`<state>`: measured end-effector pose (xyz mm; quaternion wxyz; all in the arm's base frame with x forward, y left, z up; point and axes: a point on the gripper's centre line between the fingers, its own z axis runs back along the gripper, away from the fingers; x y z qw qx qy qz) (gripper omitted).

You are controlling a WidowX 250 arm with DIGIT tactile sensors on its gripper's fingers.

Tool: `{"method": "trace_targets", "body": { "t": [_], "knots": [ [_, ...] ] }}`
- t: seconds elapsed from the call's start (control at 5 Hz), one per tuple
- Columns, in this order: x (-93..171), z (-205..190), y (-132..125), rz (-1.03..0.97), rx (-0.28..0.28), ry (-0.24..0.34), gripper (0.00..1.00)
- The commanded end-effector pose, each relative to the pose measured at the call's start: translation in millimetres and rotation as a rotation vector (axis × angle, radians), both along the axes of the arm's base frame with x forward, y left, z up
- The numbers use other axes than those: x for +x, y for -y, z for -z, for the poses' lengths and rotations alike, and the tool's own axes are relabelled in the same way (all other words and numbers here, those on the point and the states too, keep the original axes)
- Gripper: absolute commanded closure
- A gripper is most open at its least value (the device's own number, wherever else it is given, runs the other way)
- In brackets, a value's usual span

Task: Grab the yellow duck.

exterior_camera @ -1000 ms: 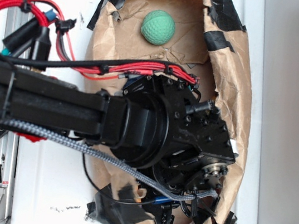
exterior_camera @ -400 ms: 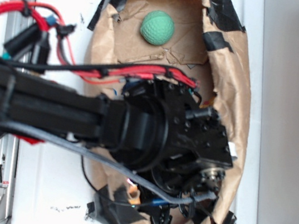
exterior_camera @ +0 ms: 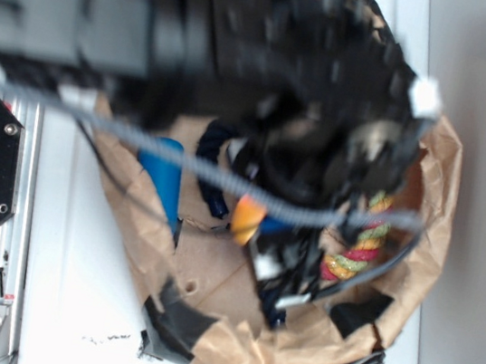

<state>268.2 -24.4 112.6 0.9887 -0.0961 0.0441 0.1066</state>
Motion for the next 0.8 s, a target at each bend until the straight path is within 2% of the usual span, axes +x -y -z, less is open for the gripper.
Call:
{"method": "trace_targets", "body": {
  "t": [0.0,0.2,0.4,0.6],
  "knots": [
    [-15.0,-49.2,-2.7,0.111,0.268,0.016,0.87],
    [-18.8,-57.9,-2.1,0.036,0.283,0.092,1.00],
    [-20.5,-58.2,1.8,-0.044,0.248,0.198,1.00],
    [-24.1,-55.1,6.3,-0.028,0.207,0.245,1.00]
  ]
}}
